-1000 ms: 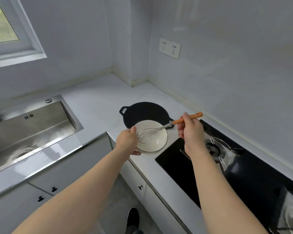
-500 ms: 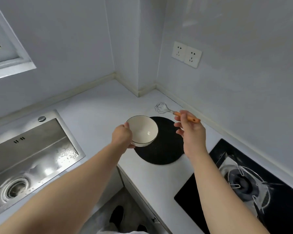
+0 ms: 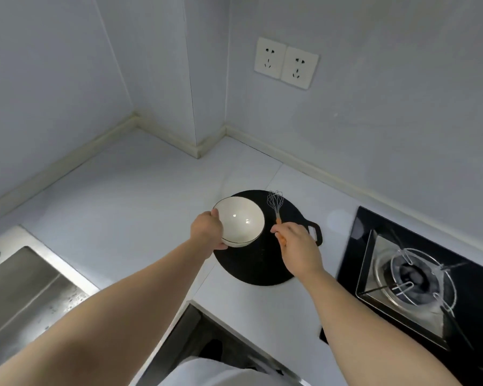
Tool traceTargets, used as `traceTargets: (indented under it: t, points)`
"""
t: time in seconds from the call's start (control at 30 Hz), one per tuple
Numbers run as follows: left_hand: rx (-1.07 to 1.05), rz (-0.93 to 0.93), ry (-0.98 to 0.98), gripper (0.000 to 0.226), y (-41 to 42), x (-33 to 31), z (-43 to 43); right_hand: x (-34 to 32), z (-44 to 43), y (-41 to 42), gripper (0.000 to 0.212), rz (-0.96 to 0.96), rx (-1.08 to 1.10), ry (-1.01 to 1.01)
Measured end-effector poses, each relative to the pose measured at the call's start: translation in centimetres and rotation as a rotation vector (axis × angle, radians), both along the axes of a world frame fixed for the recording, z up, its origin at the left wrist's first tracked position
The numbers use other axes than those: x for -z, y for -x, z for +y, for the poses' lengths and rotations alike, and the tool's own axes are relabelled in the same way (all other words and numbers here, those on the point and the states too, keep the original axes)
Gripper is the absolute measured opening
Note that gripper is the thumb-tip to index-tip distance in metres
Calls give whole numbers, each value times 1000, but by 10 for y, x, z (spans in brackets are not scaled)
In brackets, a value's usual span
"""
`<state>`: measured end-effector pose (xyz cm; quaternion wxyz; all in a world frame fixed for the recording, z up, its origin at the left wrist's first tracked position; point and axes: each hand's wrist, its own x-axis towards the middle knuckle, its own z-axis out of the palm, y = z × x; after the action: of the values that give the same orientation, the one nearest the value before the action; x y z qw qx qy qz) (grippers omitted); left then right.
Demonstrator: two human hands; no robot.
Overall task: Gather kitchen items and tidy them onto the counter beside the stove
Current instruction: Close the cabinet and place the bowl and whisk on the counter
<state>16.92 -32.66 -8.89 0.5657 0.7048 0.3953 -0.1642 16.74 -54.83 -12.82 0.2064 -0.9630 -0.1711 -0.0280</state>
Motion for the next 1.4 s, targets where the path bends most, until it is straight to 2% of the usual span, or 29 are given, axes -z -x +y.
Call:
traceTargets:
  t: [0.2,0.33,0.6,0.77,0.97,1.3,1.37,1.4]
  points:
    - [97,-9,50,46,-15,17,5,27,8,10,38,-21,76,88]
    - [146,-23,49,46,-21,27,5,36,7,19,29,44,103,140]
    - [170,-58,69,45,-25,36,2,49,14,29,59,259,111,285]
    - [168,-54,81,44,-26,43,2,58,22,33,59,355,157,286]
    - [156,-40,89,42,-25,50,-1,53,23,34,60,383,180,244]
    - [160,-16,107,45,-25,53,1,29,26,31,49,295,238,115]
    - [215,13,59,47,-26,51,4,20,24,33,48,263,260,66]
    - [266,26,-29,50,-26,48,7,14,23,35,47,253,273,42]
